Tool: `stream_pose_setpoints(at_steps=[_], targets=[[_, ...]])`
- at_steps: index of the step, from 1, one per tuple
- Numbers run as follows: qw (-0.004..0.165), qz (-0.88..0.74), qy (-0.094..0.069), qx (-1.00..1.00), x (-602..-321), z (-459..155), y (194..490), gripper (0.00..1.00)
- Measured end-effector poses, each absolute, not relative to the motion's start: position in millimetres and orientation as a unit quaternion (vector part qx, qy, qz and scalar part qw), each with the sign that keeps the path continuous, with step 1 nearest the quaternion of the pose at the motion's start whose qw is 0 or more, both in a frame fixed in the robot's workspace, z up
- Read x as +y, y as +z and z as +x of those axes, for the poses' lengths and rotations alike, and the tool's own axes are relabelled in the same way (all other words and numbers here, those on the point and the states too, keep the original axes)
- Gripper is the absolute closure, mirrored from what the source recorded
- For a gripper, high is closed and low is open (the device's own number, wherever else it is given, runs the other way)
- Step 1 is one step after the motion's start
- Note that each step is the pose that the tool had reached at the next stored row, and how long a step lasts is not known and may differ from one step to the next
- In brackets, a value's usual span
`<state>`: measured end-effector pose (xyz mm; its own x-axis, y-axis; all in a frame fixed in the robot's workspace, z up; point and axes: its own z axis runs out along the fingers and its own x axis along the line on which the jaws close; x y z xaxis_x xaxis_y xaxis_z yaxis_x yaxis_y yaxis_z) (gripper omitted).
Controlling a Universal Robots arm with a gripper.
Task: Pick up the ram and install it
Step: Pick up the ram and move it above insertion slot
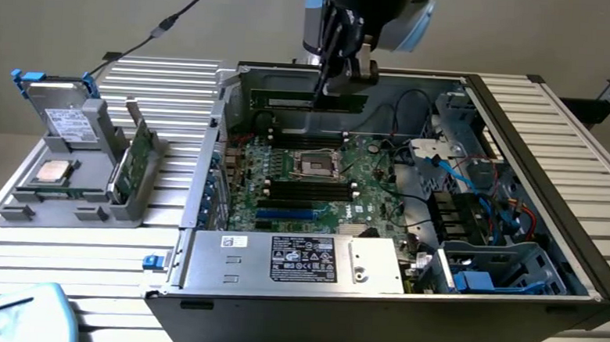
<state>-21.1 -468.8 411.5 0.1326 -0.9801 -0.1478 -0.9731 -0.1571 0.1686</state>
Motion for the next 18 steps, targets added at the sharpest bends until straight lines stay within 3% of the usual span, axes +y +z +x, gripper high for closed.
stream_pose_setpoints(at_steps=[18], targets=[[0.013, 0.734, -0.112, -0.670, -463, 5, 379, 0.86]])
